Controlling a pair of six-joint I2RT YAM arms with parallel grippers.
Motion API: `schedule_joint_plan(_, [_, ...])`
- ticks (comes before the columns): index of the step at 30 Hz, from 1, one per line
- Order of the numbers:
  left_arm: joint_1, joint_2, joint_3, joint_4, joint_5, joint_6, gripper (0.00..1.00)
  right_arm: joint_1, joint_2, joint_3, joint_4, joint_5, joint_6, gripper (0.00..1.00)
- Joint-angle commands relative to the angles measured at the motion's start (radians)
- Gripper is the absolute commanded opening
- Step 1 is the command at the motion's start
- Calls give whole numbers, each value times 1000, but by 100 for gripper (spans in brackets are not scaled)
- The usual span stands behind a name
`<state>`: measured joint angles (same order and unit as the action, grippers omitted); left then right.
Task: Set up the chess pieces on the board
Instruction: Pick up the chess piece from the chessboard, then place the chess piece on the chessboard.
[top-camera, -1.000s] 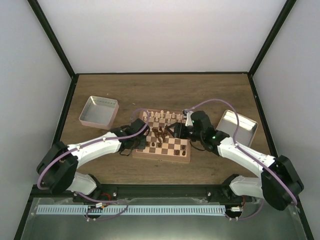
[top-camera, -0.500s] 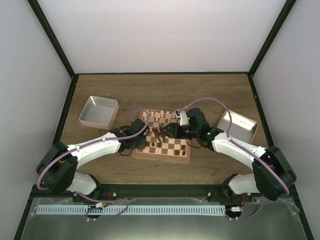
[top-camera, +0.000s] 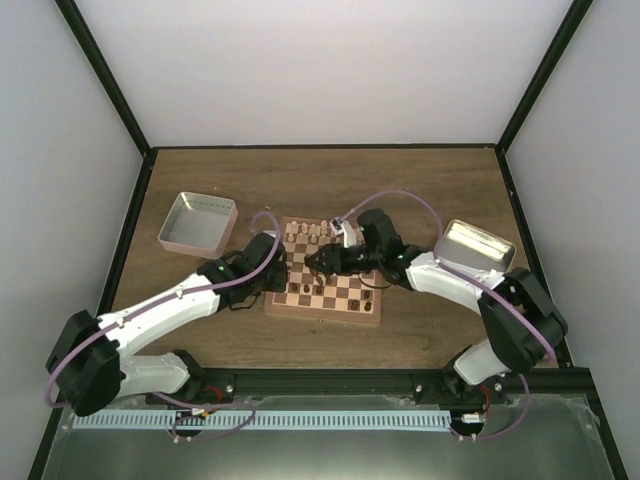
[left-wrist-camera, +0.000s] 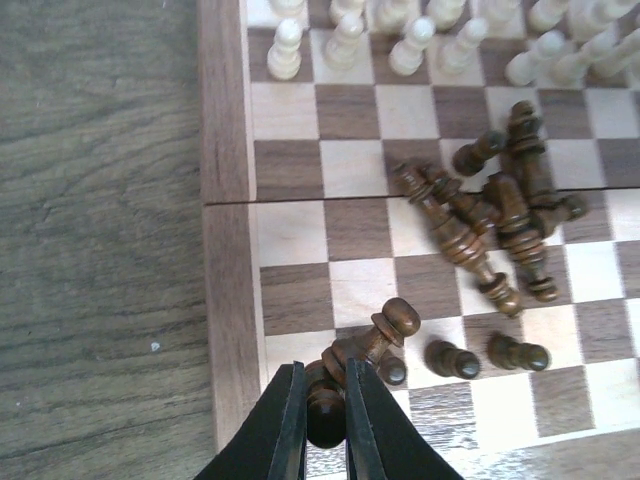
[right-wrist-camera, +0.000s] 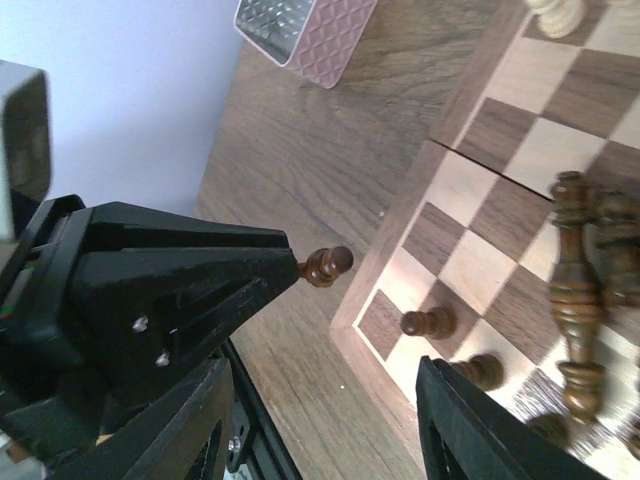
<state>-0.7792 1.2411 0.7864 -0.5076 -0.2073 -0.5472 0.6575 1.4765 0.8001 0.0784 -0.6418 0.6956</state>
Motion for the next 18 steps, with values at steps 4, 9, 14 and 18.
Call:
schedule_joint_plan(4, [4,-88,-21,61,53,49,4,36,95,99,51,-109,18,51])
schedule_joint_plan(9, [3,-99,-24,84,84,59,4,55,142,110,102,-124,45,50])
schedule_joint_plan(14, [3,-99,-23,88,95,63,4,56,170,115,142,-120,77,46])
schedule_joint_plan(18, [4,-95,-23,87,98,63,4,56,183,111,178,-118,102,42])
